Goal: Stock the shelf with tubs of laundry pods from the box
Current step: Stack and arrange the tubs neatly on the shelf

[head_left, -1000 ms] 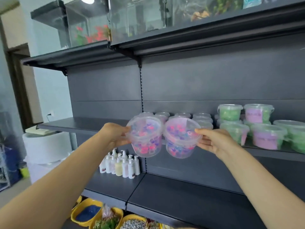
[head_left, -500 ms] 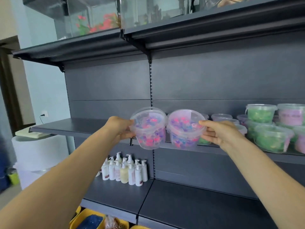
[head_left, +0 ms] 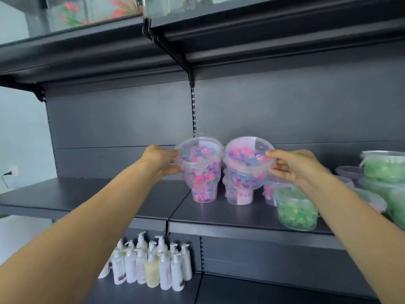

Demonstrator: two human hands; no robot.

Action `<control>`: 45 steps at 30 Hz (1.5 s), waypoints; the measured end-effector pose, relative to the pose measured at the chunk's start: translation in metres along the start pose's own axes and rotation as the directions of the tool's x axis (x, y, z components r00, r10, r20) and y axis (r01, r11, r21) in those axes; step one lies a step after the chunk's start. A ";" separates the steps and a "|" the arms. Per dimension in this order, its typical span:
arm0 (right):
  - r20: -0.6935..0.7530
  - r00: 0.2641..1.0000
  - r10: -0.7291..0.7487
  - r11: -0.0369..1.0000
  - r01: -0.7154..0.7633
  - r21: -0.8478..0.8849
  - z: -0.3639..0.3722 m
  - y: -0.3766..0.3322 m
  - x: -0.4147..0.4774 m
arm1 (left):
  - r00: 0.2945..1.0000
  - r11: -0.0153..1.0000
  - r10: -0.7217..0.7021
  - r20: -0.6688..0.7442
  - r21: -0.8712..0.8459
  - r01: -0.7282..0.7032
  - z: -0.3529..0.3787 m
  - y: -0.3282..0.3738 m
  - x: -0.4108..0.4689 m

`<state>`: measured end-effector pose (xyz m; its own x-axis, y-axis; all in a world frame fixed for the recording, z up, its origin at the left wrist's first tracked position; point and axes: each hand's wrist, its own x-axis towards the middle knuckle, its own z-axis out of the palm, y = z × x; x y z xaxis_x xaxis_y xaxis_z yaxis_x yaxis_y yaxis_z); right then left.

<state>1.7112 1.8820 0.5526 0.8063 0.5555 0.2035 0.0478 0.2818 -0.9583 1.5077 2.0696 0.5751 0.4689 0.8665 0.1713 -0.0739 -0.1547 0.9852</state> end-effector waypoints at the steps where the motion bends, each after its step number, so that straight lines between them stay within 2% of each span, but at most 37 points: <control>1: -0.017 1.000 -0.015 1.000 0.015 -0.010 0.007 0.001 0.009 | 1.000 1.000 0.007 0.005 0.006 -0.007 0.001 0.000 0.015; 6: -0.128 0.989 -0.078 0.997 0.076 -0.017 0.047 0.013 0.060 | 0.997 0.999 0.046 0.057 -0.003 -0.045 0.003 -0.007 0.099; 11: -0.239 0.969 -0.056 0.998 0.045 -0.051 0.081 0.036 0.124 | 0.993 0.999 0.024 0.119 0.022 -0.026 0.008 -0.026 0.190; 19: -0.394 0.919 -0.017 0.996 -0.018 -0.086 0.106 0.058 0.207 | 0.989 1.000 0.015 0.144 0.008 -0.016 0.031 -0.051 0.286; 23: -0.395 0.918 0.013 0.994 -0.054 -0.094 0.105 0.083 0.233 | 0.981 0.994 -0.025 0.193 0.111 0.004 0.047 -0.072 0.316; 26: -0.386 0.923 0.000 0.991 -0.052 -0.125 0.095 0.104 0.243 | 0.964 0.994 -0.083 0.254 0.088 0.062 0.056 -0.086 0.326; 29: -0.331 0.944 -0.007 0.941 -0.106 -0.322 0.090 0.115 0.247 | 0.925 0.993 -0.085 0.370 0.103 0.050 0.057 -0.091 0.324; 33: -0.296 0.953 -0.071 0.779 -0.132 -0.613 0.099 0.120 0.244 | 0.860 0.972 0.030 0.509 0.185 -0.143 0.058 -0.108 0.317; 38: -0.242 0.954 -0.177 0.698 -0.052 -0.714 0.101 0.119 0.245 | 0.879 0.951 0.128 0.459 0.193 -0.240 0.066 -0.124 0.326; 45: -0.235 0.950 -0.206 0.681 -0.033 -0.731 0.098 0.118 0.238 | 0.883 0.942 0.149 0.446 0.206 -0.263 0.064 -0.125 0.334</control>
<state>1.8509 2.1241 0.5080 0.8946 0.2857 0.3435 0.4369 -0.3988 -0.8063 1.7300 2.3475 0.5083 0.7951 0.5303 0.2942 -0.0114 -0.4719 0.8816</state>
